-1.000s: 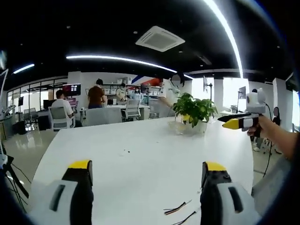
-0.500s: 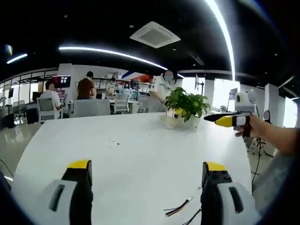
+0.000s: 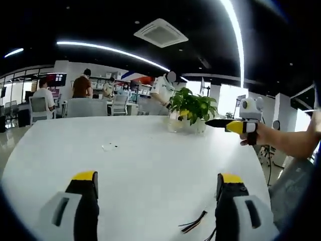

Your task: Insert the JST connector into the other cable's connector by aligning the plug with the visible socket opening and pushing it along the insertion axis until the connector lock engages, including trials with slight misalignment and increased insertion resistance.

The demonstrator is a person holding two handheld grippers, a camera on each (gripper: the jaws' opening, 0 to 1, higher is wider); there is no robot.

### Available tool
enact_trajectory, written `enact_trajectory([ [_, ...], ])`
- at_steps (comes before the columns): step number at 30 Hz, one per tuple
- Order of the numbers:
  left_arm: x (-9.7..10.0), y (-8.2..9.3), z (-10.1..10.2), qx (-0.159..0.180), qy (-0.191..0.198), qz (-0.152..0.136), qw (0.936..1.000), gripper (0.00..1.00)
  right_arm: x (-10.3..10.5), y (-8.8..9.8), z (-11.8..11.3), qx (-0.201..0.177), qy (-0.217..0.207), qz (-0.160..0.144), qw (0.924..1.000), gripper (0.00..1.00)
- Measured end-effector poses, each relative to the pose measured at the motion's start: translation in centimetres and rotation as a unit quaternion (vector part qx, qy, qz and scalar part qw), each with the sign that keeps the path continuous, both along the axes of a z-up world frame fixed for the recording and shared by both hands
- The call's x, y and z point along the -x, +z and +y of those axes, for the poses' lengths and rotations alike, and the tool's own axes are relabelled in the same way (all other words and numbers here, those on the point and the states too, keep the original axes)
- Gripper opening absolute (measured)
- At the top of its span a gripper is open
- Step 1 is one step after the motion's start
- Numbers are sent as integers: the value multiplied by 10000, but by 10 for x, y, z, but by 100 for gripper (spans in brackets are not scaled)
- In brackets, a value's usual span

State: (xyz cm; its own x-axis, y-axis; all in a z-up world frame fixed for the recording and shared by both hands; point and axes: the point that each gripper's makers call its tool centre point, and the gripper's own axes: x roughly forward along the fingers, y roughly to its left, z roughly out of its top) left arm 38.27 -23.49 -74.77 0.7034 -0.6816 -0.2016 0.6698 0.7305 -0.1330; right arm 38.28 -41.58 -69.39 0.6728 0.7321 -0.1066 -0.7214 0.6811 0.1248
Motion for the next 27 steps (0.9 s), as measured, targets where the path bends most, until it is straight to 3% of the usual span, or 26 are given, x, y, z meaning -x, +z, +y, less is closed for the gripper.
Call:
enact_trajectory([
  [5,13,-11,-16,42,-495,-73,9987,90,9,-11,7,306,510,-236,9980,48],
  [10,28,-26,-34,71,-1056,46,9944,86,18,-27,15,281,875,-23,9958,45],
  [15,35,-33,-45,-1,-1400,-10,9902,76,34,-49,25,591,1405,80,9883,37],
  [20,44,-40,-54,7,-1706,55,9853,62,38,-58,31,513,1649,65,9849,36],
  [23,53,-46,-61,-81,-2008,58,9796,51,48,-62,37,480,2013,84,9783,33],
  [27,61,-58,-70,-206,-2194,153,9753,50,61,-85,39,824,2327,313,9685,31],
])
